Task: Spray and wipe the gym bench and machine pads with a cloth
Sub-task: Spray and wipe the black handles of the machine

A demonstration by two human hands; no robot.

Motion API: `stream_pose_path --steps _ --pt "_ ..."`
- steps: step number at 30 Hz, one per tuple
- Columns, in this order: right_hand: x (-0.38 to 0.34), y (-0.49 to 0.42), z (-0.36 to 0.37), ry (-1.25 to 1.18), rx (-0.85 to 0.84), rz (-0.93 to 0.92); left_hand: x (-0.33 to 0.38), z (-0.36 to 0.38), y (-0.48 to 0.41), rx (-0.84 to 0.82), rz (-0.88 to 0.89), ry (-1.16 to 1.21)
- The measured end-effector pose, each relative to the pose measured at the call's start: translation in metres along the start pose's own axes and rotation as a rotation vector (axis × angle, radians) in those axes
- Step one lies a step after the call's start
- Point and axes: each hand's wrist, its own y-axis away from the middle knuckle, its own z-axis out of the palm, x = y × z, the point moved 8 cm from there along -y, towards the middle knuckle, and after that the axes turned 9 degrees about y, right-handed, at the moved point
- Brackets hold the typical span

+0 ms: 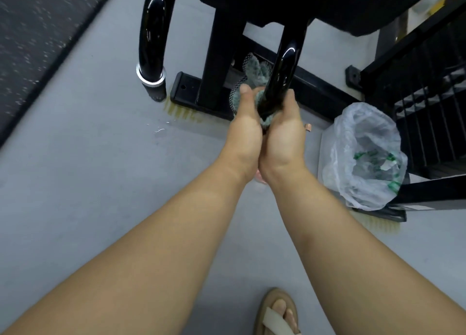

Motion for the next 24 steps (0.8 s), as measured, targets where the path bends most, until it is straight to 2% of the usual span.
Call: stream_pose_path --steps 3,11,15,19,24 --pt "-0.013 0.007 -0.002 0.19 0.027 -0.062 0.005 -0.022 -0.011 0.038 0.006 0.074" --pt "-0.001 0.003 -0.003 0.69 -0.056 -0.364 0.004 -0.05 -0.027 0.005 0.002 -0.09" --pt "-0.004 -0.009 -0.013 0.945 0.047 -0.45 0.017 -0.062 -0.034 0.017 -0.018 -0.182" --pt "-0.017 -0.011 -0.012 1.04 0.131 -0.522 0.037 -0.069 -0.033 0.071 0.007 -0.249" --pt "-0.035 -0.004 -0.004 1.016 0.18 -0.568 0.053 -0.062 -0.031 0.106 0.107 -0.255"
